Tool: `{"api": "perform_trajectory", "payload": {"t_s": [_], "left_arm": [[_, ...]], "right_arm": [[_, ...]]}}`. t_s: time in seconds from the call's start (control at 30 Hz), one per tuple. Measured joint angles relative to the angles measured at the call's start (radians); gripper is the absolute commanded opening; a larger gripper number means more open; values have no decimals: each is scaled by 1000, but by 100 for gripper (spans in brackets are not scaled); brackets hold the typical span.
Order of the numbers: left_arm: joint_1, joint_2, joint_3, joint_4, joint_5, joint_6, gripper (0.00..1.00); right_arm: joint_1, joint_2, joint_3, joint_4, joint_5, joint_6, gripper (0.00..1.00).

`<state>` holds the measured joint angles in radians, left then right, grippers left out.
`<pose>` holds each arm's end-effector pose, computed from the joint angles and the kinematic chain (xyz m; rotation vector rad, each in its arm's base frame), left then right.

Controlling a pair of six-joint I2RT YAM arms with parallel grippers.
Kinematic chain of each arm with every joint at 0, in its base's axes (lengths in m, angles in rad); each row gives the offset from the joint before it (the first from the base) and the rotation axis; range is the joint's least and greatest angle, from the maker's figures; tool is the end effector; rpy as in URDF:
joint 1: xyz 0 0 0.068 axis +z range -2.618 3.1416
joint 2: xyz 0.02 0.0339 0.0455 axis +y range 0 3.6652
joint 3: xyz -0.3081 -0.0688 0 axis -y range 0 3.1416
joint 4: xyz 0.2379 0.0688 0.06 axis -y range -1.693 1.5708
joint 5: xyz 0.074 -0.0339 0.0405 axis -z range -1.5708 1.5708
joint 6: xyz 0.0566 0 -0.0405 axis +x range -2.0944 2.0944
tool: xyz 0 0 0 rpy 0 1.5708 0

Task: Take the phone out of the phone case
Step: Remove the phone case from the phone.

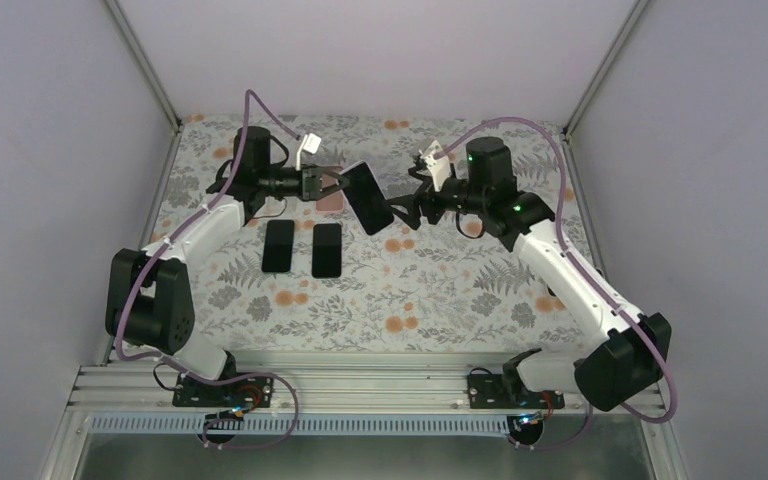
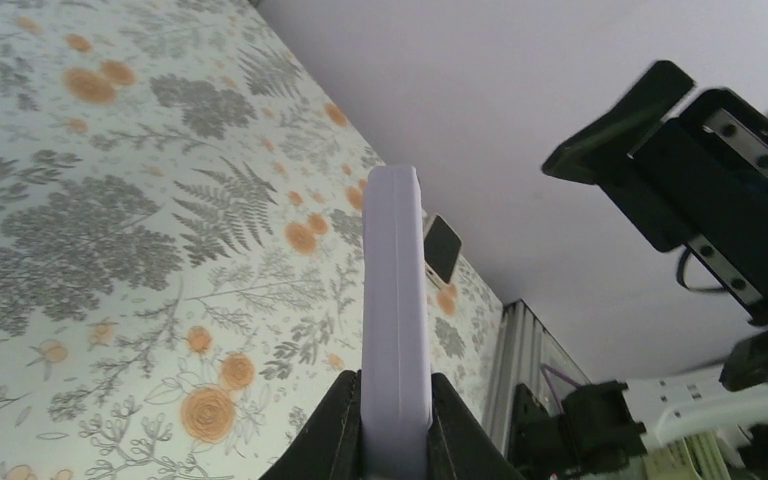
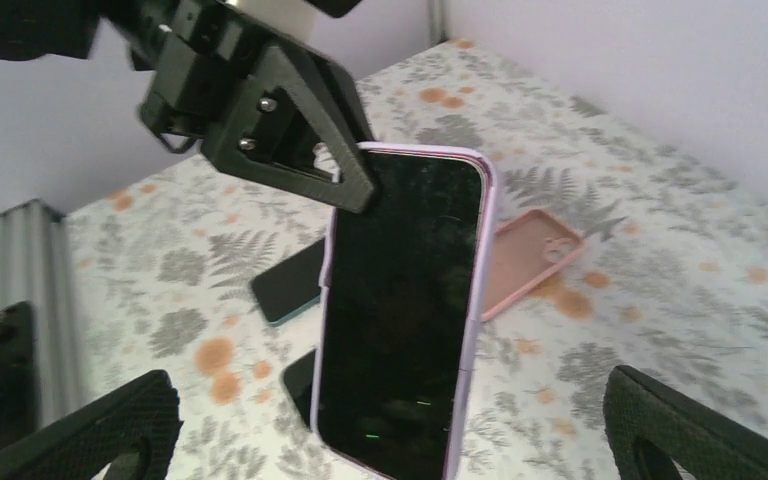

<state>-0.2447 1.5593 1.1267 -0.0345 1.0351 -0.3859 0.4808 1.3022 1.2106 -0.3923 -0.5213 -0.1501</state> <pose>0.3273 -0.1319 0.3300 0.5476 2.0056 -1.4365 0.2437 0.1589 0.3913 -0.9449 1.8364 0.7391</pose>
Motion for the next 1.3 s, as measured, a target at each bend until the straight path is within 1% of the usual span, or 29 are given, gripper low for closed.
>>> {"api": "perform_trajectory", "payload": {"t_s": [0.07, 0.23, 0.43, 0.57, 0.67, 0.87, 0.97, 1.03, 1.07, 1.13, 1.17, 1.27, 1.3], "left_arm": [[-3, -1, 4, -13, 37, 27, 2], [-39, -1, 72, -113, 102, 125, 2], [-123, -10, 174, -218, 156, 248, 2], [-179, -12, 217, -297, 159, 319, 2], [-212, -12, 238, -339, 154, 352, 2], [-229, -10, 267, -404, 140, 402, 2], [-234, -2, 285, -431, 130, 428, 2], [-238, 8, 295, -443, 123, 441, 2], [-237, 13, 298, -450, 131, 446, 3], [-235, 21, 304, -466, 158, 449, 7], [-235, 22, 305, -467, 159, 450, 11], [-236, 23, 310, -470, 156, 451, 38], [-237, 23, 312, -467, 142, 454, 45]], "right_arm": [[-21, -2, 0, -15, -65, 10, 100], [-90, -3, 0, -59, -245, 68, 94], [-103, -18, -27, -75, -334, 128, 91], [-103, -26, -61, -72, -373, 156, 75], [-103, -27, -85, -68, -407, 177, 58], [-103, -27, -101, -56, -451, 209, 32], [-103, -28, -102, -49, -465, 212, 14], [-103, -29, -103, -48, -479, 208, 6], [-103, -30, -105, -49, -492, 203, 4], [-103, -34, -112, -47, -520, 192, 4], [-103, -35, -113, -47, -529, 189, 4], [-104, -35, -113, -44, -545, 186, 4], [-104, -35, -111, -45, -539, 190, 4]]}}
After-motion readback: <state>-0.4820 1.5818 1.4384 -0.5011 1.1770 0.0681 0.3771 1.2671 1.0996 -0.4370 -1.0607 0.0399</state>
